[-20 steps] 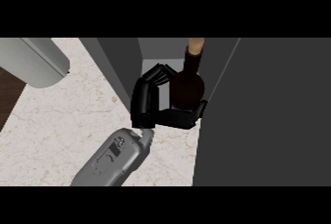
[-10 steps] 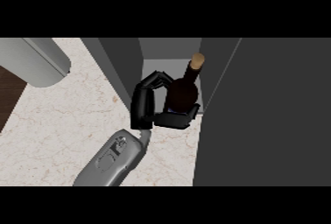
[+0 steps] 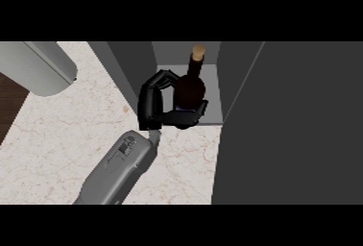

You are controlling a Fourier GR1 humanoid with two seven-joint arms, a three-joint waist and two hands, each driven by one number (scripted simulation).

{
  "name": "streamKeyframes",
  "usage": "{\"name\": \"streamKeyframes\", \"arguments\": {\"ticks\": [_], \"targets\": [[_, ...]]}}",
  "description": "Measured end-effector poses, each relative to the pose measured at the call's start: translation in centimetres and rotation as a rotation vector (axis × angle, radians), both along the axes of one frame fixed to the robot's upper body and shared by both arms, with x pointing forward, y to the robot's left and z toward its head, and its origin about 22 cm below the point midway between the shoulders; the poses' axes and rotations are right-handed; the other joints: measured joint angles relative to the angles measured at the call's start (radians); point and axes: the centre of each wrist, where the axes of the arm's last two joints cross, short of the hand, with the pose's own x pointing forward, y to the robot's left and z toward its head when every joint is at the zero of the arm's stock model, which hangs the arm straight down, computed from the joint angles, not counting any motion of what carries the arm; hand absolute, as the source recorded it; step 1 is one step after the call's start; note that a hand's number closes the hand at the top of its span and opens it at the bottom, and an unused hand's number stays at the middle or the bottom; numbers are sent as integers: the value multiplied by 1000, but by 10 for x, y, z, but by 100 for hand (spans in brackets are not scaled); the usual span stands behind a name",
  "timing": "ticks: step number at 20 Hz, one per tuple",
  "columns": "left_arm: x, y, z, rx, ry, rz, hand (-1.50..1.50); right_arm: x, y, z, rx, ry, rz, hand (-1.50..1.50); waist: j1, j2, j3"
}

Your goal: Pick up the wine, place it into the cabinet and close the cabinet

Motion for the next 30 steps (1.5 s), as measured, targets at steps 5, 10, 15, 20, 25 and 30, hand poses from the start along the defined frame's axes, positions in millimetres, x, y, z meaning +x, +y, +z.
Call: {"name": "streamKeyframes", "arguments": {"ticks": [5, 10, 15, 20, 25, 30], "targets": [[10, 1, 0, -3, 27, 2, 150, -1, 2, -3, 11, 5, 10, -150, -2, 0, 0], [23, 7, -5, -7, 52, -13, 150, -3, 2, -3, 16, 13, 14, -150, -4, 0, 0], [37, 8, -9, 5, 83, 0, 150, -1, 1, 0, 13, 16, 9, -150, -9, 2, 0], [56, 13, -2, 16, 101, 16, 150, -1, 0, -1, 4, 15, 15, -150, -10, 3, 0], [64, 10, -2, 50, 65, 53, 150, -1, -4, -3, -4, 11, 11, -150, -20, 4, 0], [73, 15, -3, 83, 16, 92, 150, 1, 4, -6, 21, 7, 42, -150, -22, 6, 0]]}}
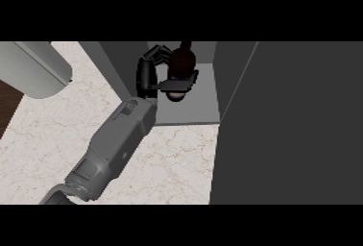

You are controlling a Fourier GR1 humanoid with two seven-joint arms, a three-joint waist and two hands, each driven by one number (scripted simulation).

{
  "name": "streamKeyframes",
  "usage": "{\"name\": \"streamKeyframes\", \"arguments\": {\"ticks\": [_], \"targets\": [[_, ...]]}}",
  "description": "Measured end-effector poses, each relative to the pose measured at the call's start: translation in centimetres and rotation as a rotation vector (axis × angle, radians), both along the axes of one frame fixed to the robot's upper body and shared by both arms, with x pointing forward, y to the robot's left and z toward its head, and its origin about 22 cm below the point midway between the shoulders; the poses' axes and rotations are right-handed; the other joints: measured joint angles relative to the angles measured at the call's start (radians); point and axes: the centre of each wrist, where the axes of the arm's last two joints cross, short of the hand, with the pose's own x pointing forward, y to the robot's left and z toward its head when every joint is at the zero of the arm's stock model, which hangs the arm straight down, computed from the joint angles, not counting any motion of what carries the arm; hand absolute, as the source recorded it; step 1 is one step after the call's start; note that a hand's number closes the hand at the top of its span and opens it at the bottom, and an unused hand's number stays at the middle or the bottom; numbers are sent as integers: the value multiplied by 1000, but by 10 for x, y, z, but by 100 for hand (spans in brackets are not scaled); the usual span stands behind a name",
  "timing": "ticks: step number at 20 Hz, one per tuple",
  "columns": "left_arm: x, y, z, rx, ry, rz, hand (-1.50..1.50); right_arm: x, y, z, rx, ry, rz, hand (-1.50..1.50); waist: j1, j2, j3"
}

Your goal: Pick up the wine, place it into the cabinet and close the cabinet

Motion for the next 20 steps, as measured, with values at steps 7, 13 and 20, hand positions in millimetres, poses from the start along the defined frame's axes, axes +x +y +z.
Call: {"name": "streamKeyframes", "arguments": {"ticks": [7, 13, 20], "targets": [[14, 1, 11, 6, -10, 27, 150, -2, 1, 0, -3, 6, 14, -150, -11, 4, 0], [18, 0, 12, -81, 31, 42, 150, -2, 0, -4, 5, 3, 17, -150, -17, 5, 1], [19, 2, 9, -145, 46, 33, 150, 0, 4, -2, 10, -5, 30, -150, -23, 5, 3]]}}
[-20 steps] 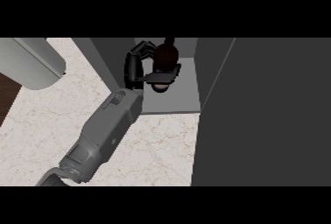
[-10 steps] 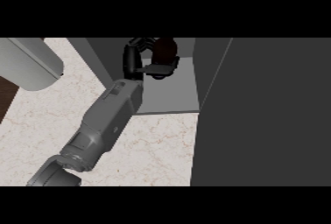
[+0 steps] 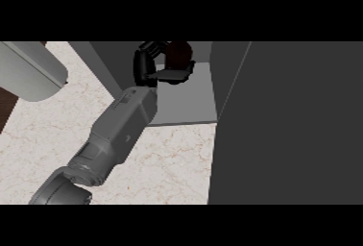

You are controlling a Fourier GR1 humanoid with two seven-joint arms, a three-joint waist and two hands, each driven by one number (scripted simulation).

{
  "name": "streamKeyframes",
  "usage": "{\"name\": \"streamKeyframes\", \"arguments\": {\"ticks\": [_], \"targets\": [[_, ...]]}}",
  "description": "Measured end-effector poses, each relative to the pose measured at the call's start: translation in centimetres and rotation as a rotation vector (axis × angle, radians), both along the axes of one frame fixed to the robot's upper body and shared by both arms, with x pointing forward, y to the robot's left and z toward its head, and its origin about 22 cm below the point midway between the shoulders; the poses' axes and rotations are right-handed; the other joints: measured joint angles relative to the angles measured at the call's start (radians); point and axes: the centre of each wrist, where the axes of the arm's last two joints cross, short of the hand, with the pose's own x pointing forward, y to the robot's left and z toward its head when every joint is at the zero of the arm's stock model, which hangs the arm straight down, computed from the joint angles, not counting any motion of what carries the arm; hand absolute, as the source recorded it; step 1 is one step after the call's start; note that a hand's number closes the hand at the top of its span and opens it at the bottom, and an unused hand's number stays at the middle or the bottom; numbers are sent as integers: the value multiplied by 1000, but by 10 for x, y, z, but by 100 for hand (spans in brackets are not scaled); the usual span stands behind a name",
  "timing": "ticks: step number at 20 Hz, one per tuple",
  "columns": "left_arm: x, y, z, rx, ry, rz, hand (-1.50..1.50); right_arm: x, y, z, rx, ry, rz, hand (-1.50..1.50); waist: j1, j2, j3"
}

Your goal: Pick up the wine, place it into the cabinet and close the cabinet

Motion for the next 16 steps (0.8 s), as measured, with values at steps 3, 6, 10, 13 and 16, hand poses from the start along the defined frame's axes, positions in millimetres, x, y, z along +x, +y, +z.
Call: {"name": "streamKeyframes", "arguments": {"ticks": [3, 6, 10, 13, 16], "targets": [[0, 2, -2, -4, -6, 4, 150, -1, 3, -1, 3, 6, 18, -150, -5, 1, 0], [0, 3, -4, -2, -4, 14, 150, 0, 6, 0, 2, 7, 30, -150, -7, 3, -1], [-1, 4, -9, 24, 7, 28, -150, 1, 6, 0, -1, -5, 31, -150, -9, 5, -1], [-2, 5, -11, 44, 25, 35, -150, 2, 6, -1, 0, -9, 28, -150, -10, 5, 0], [-2, 6, -13, 68, 33, 47, -150, 2, 5, -2, 2, -15, 22, -150, -10, 6, 0]]}}
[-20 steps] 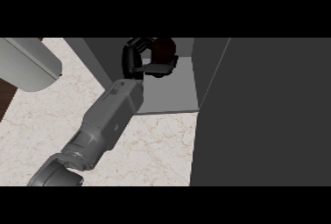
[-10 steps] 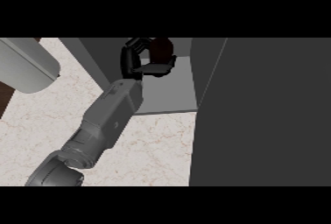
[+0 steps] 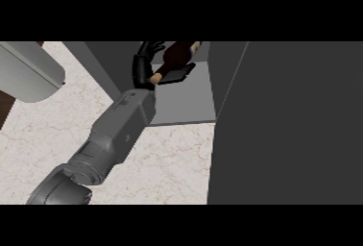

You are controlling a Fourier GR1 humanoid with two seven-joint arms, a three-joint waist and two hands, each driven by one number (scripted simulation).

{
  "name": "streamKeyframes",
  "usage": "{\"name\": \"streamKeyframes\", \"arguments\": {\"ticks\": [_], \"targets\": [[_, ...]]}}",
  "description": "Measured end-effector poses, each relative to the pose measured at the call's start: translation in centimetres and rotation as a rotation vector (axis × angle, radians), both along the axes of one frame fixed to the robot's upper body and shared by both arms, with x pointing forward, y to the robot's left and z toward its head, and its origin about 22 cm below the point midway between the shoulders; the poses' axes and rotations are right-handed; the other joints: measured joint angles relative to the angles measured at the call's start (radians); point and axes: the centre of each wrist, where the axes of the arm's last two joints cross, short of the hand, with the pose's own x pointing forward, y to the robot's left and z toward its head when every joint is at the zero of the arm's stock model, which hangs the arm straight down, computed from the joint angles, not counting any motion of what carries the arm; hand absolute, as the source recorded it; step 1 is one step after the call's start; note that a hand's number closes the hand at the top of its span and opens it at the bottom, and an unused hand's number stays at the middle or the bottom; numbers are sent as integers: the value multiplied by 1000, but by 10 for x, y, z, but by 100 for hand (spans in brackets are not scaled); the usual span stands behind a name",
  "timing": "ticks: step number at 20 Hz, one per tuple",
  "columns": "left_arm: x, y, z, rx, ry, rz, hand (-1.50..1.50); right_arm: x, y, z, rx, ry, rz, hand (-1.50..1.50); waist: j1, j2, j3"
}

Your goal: Pick up the wine, place it into the cabinet and close the cabinet

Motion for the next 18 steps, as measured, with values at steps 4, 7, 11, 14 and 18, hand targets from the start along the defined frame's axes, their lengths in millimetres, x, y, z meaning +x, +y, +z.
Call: {"name": "streamKeyframes", "arguments": {"ticks": [4, 7, 11, 14, 18], "targets": [[-1, 2, -3, 37, 9, 14, -150, 1, 2, 4, 2, -5, 5, -150, -3, 1, 0], [-2, 4, -6, 65, 22, 18, -150, 1, 2, 3, 4, -1, 7, -150, -6, 1, 0], [-4, 7, -11, 102, 18, 32, -150, 0, 2, 1, 1, -3, 18, -150, -12, 3, 1], [-5, 8, -13, 97, 13, 40, -150, 1, 3, 3, 0, -6, 19, -150, -15, 5, 0], [-9, 8, -20, 80, -4, 52, -150, 1, 2, 2, -2, -6, 19, -150, -13, 6, 0]]}}
